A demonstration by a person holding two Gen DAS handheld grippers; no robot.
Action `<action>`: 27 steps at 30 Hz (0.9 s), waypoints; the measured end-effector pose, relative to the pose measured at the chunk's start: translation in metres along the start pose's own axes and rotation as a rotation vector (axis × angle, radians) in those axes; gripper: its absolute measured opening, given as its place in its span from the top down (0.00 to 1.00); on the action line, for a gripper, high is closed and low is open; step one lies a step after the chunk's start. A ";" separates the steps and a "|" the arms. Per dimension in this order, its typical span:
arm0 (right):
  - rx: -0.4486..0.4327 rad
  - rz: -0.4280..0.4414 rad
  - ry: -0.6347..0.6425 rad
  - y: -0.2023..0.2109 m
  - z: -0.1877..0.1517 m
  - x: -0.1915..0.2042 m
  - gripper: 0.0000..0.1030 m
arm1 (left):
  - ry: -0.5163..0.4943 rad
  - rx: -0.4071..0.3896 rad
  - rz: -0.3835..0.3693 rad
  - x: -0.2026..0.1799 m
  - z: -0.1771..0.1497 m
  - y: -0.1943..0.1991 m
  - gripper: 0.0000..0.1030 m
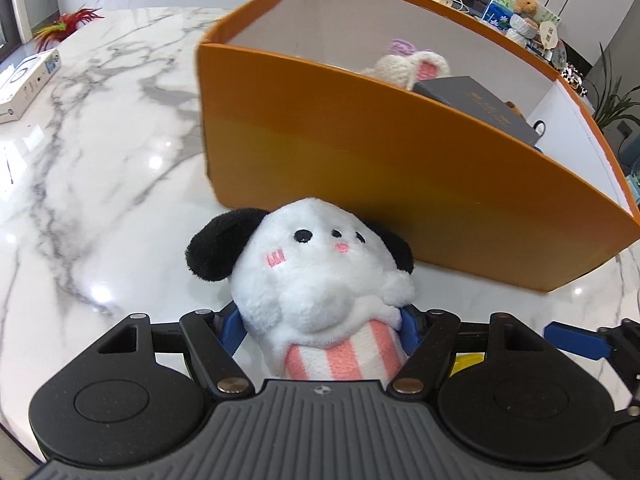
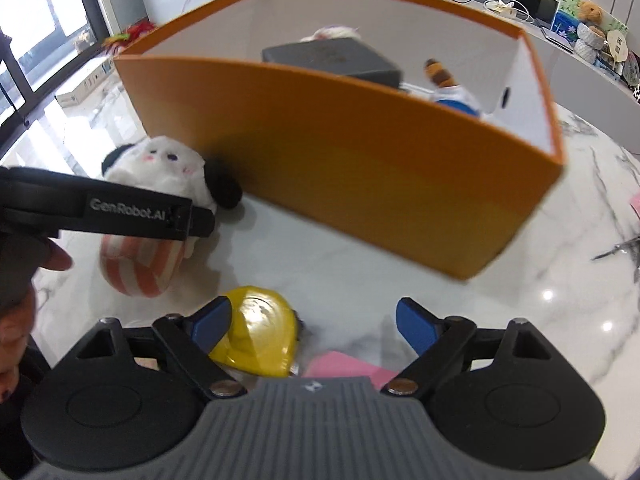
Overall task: Organize objects
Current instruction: 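Grasp the white plush dog with left tool while right tool grasps the yellow tape measure, then lift and carry the plush dog and tape measure over the orange box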
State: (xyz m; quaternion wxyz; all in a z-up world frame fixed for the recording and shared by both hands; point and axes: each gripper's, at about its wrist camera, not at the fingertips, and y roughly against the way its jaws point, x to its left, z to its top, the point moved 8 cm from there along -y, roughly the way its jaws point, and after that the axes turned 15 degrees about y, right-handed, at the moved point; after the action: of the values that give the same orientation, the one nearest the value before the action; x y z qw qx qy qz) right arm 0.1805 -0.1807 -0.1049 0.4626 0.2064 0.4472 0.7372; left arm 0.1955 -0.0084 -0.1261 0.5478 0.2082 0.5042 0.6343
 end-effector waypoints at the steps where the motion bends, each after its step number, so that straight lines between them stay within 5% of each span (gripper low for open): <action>1: -0.011 -0.006 -0.003 -0.002 0.002 0.002 0.15 | -0.005 -0.005 0.007 0.002 0.001 0.001 0.19; 6: -0.007 0.027 -0.017 -0.008 0.006 0.011 0.17 | -0.013 -0.021 0.025 0.005 0.009 0.001 0.19; 8: 0.015 0.055 -0.030 -0.014 0.004 0.016 0.25 | -0.012 -0.019 0.027 0.007 0.011 0.001 0.19; 12: 0.022 -0.011 0.042 -0.018 0.004 0.027 0.28 | -0.009 -0.015 0.025 0.010 0.013 0.003 0.19; 16: 0.008 -0.023 0.056 -0.016 0.006 0.034 0.43 | -0.018 -0.018 0.027 0.011 0.013 0.004 0.19; 27: -0.054 0.028 0.021 0.007 0.010 0.036 0.44 | -0.065 -0.059 0.004 0.006 0.015 0.027 0.19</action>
State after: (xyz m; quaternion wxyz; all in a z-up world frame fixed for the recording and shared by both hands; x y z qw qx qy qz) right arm 0.1665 -0.1460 -0.0984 0.4530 0.1921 0.4292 0.7574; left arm 0.1934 0.0061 -0.0985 0.5686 0.2134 0.4668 0.6429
